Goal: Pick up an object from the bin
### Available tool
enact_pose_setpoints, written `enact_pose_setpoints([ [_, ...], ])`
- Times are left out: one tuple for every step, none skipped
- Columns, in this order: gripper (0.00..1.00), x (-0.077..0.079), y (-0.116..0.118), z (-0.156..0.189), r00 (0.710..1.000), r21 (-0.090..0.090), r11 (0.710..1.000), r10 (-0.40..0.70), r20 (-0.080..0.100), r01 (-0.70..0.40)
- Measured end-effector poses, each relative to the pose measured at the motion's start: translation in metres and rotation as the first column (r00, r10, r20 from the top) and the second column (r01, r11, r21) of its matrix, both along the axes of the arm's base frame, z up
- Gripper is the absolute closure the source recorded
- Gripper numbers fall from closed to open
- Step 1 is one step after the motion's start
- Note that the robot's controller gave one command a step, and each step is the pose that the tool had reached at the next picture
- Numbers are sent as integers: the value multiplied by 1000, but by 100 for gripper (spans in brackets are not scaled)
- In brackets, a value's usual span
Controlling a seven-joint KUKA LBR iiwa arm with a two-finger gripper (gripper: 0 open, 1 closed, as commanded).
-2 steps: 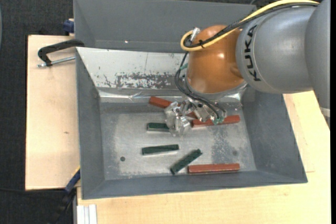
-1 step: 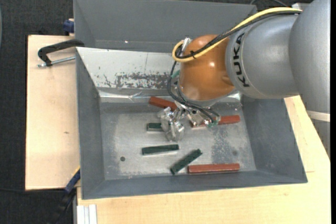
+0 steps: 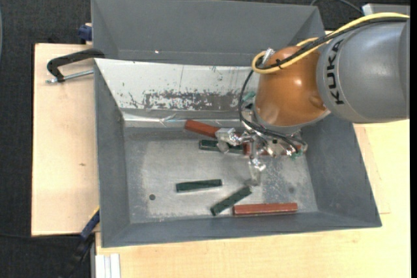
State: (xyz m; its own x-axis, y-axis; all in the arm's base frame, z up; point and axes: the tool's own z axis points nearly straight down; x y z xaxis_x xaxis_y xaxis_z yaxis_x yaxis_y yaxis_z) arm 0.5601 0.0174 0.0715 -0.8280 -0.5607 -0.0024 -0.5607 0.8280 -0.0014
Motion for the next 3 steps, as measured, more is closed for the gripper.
enact_pose_setpoints([
  [0, 0, 0, 0, 1000, 1, 1000, 0, 0, 0],
  [0, -8, -1, 27, 999, 2, 999, 35, 2, -35],
  [0, 22, 10, 31, 997, 1, 997, 73, 4, -73],
])
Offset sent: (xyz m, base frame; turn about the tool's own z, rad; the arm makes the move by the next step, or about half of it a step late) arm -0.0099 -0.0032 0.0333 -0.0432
